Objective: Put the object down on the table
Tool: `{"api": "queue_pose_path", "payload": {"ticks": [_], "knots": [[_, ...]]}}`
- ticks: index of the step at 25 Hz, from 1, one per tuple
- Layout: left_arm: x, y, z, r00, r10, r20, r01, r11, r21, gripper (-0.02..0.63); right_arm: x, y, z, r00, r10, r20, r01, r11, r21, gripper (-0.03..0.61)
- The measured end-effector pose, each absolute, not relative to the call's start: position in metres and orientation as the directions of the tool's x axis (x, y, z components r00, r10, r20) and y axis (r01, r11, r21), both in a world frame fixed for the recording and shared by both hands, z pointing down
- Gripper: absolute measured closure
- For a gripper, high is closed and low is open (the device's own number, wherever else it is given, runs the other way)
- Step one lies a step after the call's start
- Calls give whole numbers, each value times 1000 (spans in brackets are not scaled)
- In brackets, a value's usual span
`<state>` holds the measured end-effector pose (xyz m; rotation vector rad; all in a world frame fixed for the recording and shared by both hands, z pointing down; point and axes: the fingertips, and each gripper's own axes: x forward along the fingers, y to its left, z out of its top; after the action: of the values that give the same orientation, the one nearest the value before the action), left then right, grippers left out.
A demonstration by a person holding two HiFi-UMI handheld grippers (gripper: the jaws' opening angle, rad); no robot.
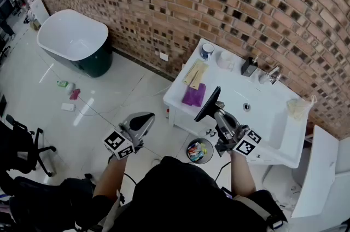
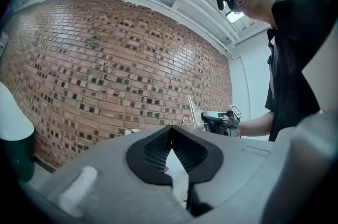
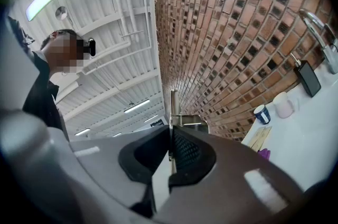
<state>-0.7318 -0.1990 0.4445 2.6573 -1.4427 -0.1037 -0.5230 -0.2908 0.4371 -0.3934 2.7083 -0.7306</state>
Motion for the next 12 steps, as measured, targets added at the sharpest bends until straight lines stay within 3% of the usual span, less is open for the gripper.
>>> {"api": "queue_pose_path", "payload": {"ticks": [12], "knots": [[-693, -219, 437, 595, -803, -1, -797, -591, 122, 614, -484, -288, 446, -894, -389, -220, -219, 810, -544, 569]]}}
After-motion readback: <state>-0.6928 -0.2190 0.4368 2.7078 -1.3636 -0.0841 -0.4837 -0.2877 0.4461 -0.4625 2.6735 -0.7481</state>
